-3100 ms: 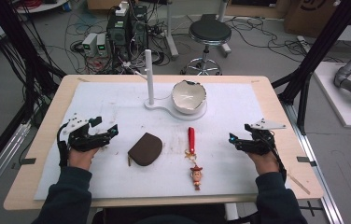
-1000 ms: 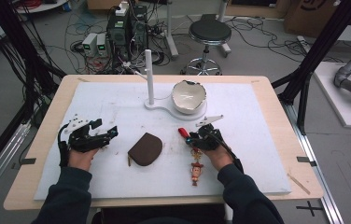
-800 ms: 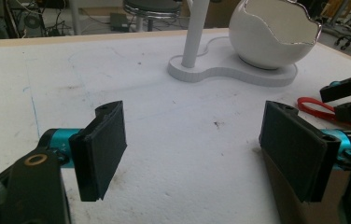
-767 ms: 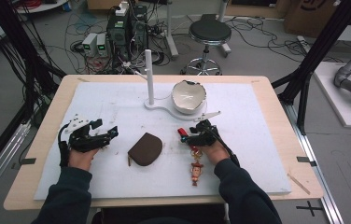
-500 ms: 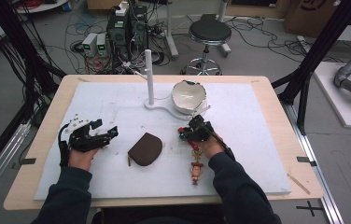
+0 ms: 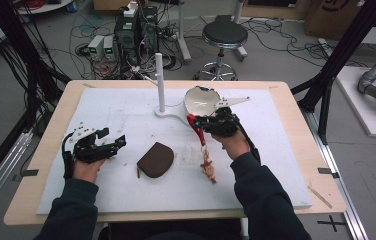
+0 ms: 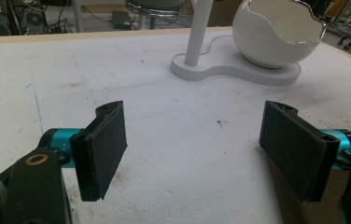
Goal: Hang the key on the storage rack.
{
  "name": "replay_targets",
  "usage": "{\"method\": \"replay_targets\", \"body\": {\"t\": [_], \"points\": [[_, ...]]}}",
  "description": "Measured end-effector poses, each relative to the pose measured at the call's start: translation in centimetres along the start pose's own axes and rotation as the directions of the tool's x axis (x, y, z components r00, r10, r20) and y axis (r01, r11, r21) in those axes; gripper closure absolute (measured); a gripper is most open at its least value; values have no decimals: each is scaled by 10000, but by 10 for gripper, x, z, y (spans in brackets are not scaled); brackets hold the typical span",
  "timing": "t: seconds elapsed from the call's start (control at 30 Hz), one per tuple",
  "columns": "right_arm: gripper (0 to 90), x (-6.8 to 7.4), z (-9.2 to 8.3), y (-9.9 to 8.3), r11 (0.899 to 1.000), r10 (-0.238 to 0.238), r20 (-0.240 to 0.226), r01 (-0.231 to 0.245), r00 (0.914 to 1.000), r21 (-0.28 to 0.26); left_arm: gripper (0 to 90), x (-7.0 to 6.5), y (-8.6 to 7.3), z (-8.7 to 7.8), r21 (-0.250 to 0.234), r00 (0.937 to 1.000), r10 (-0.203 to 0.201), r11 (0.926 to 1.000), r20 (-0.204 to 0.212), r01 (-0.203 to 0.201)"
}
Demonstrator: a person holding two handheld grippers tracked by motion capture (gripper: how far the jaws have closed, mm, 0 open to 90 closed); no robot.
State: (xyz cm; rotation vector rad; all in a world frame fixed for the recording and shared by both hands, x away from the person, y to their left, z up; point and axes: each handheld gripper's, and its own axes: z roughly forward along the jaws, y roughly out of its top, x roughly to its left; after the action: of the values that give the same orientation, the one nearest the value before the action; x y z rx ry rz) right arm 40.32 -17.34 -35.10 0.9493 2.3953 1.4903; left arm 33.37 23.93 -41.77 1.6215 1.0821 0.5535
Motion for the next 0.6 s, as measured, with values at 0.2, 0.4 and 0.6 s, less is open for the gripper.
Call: {"method": "replay_targets", "body": {"t": [0.2,0.4,0.6], "points": [[764,1,-9,40,9956,-191,108,200,9998,-911,230,0,0,0,1,10000,11,10000,11,-11],[764,-2,-2,77,9903,-324,312,363,9990,-1341,230,1,0,0,-35,10000,-5,10000,20,5],[764,-3,9,113,9823,-650,405,710,9971,-1733,230,2,0,0,-64,10000,-44,10000,37,44]]}}
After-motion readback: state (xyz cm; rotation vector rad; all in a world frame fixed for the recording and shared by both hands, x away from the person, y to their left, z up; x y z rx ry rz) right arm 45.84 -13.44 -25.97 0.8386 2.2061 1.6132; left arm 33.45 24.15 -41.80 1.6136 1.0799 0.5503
